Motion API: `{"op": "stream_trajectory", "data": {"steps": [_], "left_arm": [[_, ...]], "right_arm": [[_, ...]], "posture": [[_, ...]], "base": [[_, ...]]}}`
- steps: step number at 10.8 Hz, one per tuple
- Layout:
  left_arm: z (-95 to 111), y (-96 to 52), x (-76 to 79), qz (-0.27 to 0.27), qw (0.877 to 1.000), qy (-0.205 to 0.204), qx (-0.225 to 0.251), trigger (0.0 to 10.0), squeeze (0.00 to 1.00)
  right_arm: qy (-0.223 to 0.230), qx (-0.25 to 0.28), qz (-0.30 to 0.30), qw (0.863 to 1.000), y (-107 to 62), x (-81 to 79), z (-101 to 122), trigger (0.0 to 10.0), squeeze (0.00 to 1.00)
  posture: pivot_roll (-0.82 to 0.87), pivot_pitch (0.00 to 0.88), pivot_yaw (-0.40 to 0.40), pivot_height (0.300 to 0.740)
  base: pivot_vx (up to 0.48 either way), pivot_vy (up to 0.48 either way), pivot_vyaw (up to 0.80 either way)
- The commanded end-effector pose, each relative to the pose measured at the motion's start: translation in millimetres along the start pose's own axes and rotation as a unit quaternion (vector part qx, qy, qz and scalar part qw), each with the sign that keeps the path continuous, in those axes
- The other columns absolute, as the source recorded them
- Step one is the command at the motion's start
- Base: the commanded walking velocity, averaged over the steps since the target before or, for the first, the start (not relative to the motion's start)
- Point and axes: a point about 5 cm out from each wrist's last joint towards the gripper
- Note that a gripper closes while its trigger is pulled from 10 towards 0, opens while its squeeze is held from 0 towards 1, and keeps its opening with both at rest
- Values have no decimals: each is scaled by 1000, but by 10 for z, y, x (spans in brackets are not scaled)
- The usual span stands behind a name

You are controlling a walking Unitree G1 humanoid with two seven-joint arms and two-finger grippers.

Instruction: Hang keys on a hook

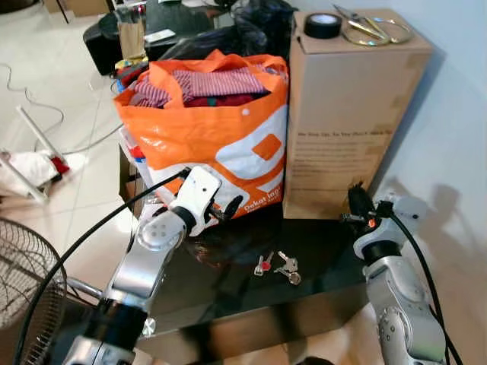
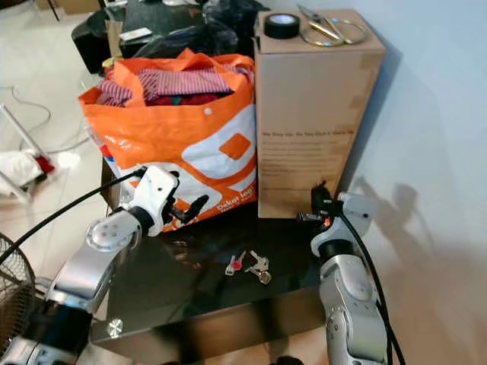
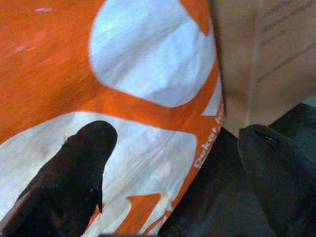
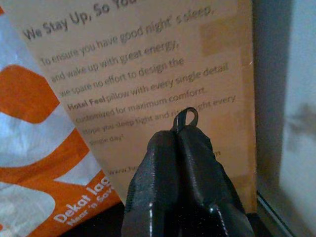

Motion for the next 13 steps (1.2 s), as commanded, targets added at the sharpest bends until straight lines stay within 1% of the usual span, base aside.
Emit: {"op": "stream_trajectory", "data": {"steps": [1,2,3,5,8,10,11,12,13], "left_arm": [[-11,-45,-57,21,1000,-2,-3,10000,16],[-15,-73,-60,27,1000,-2,-4,10000,8],[-8,-79,-50,30,1000,-2,-2,10000,8],[15,-77,-40,45,999,-13,7,10000,8],[-8,-90,-50,52,998,-22,4,10000,8],[-12,-87,-53,55,998,-25,4,10000,12],[-8,-78,-43,56,998,-27,6,10000,12],[4,-58,-24,57,998,-31,10,10000,16],[11,-53,-25,58,998,-31,11,10000,12]], "right_arm": [[4,-1,5,1000,36,-29,29,0,0],[-5,-5,12,1000,83,-46,48,0,0],[-10,-12,13,1000,128,-30,76,0,0],[-18,-18,22,999,203,-25,138,0,0],[-20,-19,27,999,244,-12,177,0,0],[-7,-1,35,999,240,-8,212,0,0],[0,3,31,1000,233,12,220,2824,0],[9,3,40,999,231,-3,218,10000,0],[16,-4,42,999,240,-13,203,10000,0]], "posture": [[-120,0,44,740],[-110,0,26,740],[-107,0,9,740],[-101,0,-15,740],[-106,0,-17,740],[-108,0,-24,740],[-108,0,-29,740],[-102,0,-35,740],[-95,0,-36,740]], "base": [[0,0,0],[0,0,0],[0,0,0],[0,0,0],[0,0,0],[0,0,0],[0,0,0],[0,0,0],[0,0,0]]}}
Point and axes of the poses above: a point about 5 cm out from each wrist's last joint towards the gripper, its own y axis pointing out of the wrist towards the gripper, its own z axis along the axis of the wrist's last joint, x = y × z, and after that the axes turned 6 degrees about -y, right-handed
